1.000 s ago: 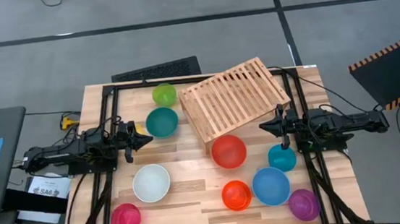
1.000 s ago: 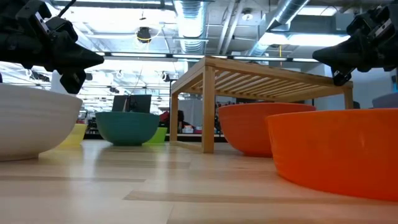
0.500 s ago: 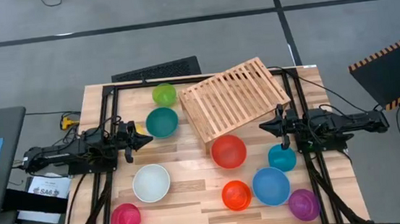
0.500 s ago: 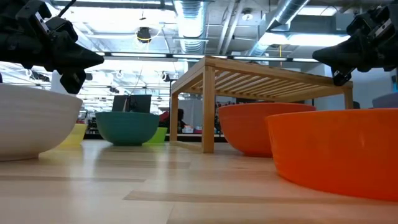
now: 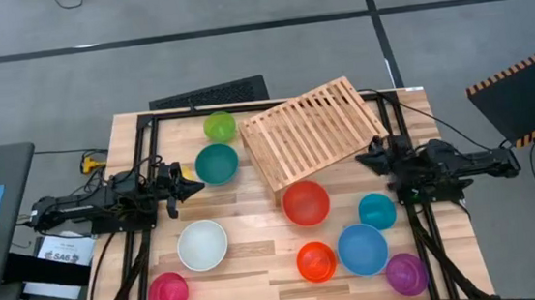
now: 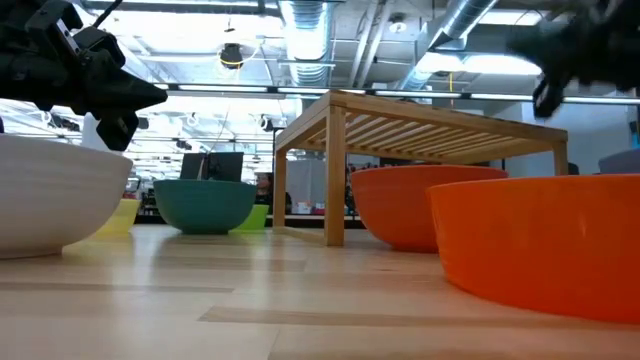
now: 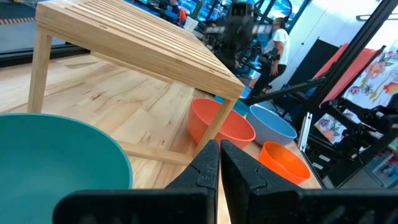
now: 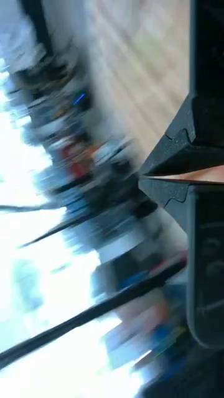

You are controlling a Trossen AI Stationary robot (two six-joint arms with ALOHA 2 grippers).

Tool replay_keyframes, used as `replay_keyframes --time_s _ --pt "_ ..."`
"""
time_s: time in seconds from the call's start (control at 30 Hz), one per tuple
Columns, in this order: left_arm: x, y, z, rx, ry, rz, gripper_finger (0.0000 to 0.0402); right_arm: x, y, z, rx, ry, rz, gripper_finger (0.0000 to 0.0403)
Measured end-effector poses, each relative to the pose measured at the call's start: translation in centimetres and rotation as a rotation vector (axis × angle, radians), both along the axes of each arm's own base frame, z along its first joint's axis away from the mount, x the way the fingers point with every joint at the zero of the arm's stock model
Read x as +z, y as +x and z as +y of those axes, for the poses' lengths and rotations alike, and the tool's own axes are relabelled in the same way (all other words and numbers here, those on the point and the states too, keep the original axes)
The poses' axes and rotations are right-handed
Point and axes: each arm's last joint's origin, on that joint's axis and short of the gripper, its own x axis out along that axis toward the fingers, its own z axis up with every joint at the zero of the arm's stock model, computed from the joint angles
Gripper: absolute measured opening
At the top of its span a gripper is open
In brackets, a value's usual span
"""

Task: Place and stack bowls onto a shelf
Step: Put the large blue bowl on the shelf

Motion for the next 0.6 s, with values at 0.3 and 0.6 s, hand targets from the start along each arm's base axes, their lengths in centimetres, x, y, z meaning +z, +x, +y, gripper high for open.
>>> replay_keyframes --time_s 0.3,0.6 --pt "0.0 0.0 0.0 0.000 0.000 0.000 0.0000 3.9 -1.7 -0.1 0.103 0.233 -0.347 0.0050" --pt "0.0 0.0 0.0 0.000 0.000 0.000 0.0000 8.5 0.8 2.1 0.384 0.234 0.310 0.0127"
